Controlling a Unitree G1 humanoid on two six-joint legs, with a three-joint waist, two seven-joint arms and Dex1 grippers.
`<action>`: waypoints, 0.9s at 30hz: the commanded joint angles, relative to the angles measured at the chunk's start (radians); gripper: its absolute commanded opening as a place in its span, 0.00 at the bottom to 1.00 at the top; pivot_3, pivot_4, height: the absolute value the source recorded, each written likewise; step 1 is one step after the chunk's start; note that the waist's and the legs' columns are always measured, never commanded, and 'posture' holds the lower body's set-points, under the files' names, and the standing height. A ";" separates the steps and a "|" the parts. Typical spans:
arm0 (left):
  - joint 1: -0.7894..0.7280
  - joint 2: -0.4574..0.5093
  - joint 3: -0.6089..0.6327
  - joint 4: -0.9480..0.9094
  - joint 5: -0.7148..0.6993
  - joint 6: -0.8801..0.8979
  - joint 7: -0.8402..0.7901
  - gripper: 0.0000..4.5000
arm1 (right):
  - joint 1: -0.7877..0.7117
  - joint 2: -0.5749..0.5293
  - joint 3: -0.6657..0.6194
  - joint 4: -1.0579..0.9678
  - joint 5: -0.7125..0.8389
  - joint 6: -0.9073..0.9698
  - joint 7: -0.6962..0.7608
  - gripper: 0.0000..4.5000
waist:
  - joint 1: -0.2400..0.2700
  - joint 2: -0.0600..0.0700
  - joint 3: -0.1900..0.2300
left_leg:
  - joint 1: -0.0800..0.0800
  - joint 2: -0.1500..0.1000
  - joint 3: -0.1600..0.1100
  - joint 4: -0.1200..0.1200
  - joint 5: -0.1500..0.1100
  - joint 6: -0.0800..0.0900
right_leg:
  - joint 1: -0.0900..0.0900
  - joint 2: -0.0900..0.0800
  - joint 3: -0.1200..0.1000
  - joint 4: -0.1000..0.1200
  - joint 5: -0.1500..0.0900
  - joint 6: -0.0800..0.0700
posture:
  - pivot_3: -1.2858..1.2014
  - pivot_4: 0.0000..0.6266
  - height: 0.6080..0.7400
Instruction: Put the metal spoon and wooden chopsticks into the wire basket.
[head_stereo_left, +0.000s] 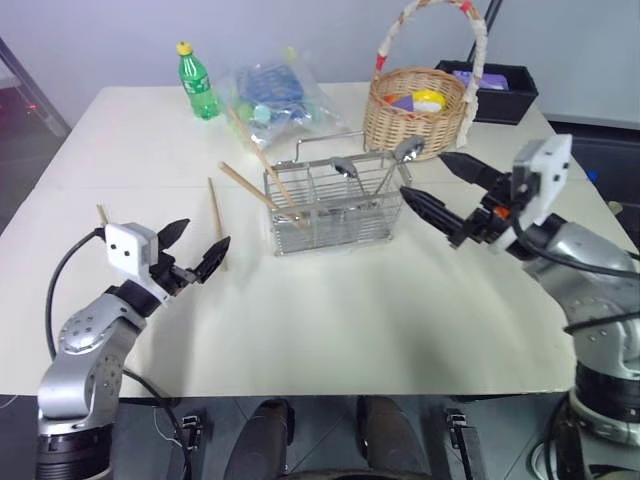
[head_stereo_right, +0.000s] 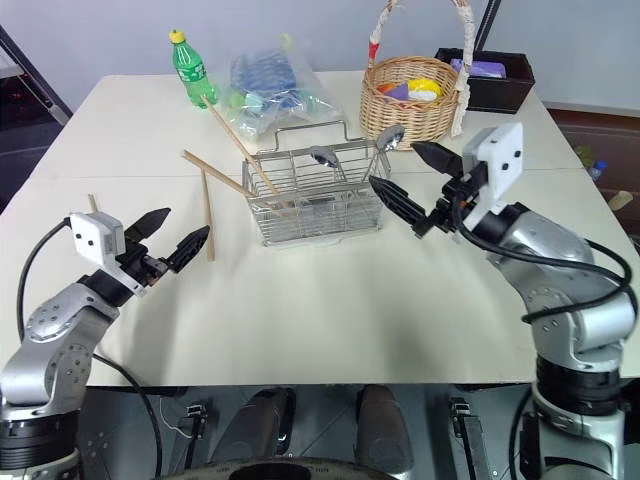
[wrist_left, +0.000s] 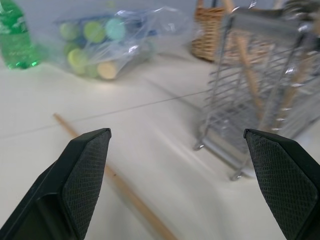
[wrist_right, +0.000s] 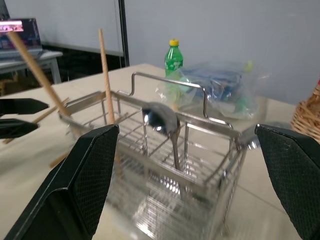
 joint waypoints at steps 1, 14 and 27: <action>-0.046 -0.052 -0.017 0.067 0.080 -0.074 0.085 1.00 | 0.057 -0.058 -0.034 -0.070 0.027 -0.020 0.071 0.99 | 0.001 0.000 0.000 | 0.000 0.000 0.000 0.000 0.000 0.000 | 0.000 0.000 0.000 -0.001 0.000 0.000 | 0.52 0.24 1.00; -0.142 -0.255 -0.093 0.314 0.312 -0.212 0.369 1.00 | 0.284 -0.075 -0.067 -0.091 -0.018 -0.193 0.204 0.99 | 0.005 -0.001 -0.001 | 0.000 0.000 0.000 0.001 0.000 0.001 | 0.006 0.000 -0.001 -0.009 0.002 0.003 | 0.52 0.24 1.00; -0.221 -0.221 -0.068 0.451 0.279 -0.295 0.324 1.00 | 0.309 0.065 0.001 -0.113 -0.042 -0.278 0.088 0.99 | 0.003 -0.001 -0.001 | 0.001 0.000 0.000 0.002 0.000 0.001 | 0.006 0.000 -0.001 -0.009 0.002 0.003 | 0.52 0.24 1.00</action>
